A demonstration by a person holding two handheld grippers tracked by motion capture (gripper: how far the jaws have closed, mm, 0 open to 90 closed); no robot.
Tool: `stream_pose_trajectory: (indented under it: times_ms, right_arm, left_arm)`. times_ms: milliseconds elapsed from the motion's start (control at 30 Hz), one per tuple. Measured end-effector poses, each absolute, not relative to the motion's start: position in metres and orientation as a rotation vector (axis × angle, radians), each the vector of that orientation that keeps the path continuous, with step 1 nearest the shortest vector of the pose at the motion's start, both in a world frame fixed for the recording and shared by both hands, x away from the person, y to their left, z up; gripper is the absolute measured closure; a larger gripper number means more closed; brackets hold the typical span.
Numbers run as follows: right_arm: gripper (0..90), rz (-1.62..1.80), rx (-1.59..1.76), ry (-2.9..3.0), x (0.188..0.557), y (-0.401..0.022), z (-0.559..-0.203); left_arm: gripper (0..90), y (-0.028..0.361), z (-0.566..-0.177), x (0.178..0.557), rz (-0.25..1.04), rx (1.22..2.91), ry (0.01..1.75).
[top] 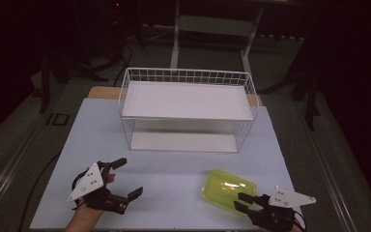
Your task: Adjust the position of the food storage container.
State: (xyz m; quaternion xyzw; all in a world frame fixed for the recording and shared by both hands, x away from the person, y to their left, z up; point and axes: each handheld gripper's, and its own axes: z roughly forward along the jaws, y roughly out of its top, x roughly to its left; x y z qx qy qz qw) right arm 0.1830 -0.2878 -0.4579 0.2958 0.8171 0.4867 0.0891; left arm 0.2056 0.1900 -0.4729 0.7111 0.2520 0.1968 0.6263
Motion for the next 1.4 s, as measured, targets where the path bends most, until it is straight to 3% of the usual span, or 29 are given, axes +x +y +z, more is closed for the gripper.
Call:
stream_pose_trajectory:
  times_ms: [200, 267, 733, 1400]
  right_arm:
    - [87.2, 1.384, 0.850, 2.563, 0.181, -0.291, -0.468]
    - [89.2, 1.370, 0.846, 2.589, 0.181, -0.292, -0.472]
    - [90.0, 1.193, 0.817, 2.724, 0.191, -0.291, -0.492]
    - [90.0, 1.169, 0.875, 2.623, 0.212, -0.303, -0.490]
  left_arm:
    - [0.1, 0.190, -0.474, 0.207, 0.450, 1.634, 0.578]
    - [0.1, 0.190, -0.474, 0.207, 0.453, 1.636, 0.575]
    - [0.1, 0.190, -0.475, 0.209, 0.455, 1.636, 0.581]
    - [0.1, 0.190, -0.476, 0.209, 0.454, 1.637, 0.580]
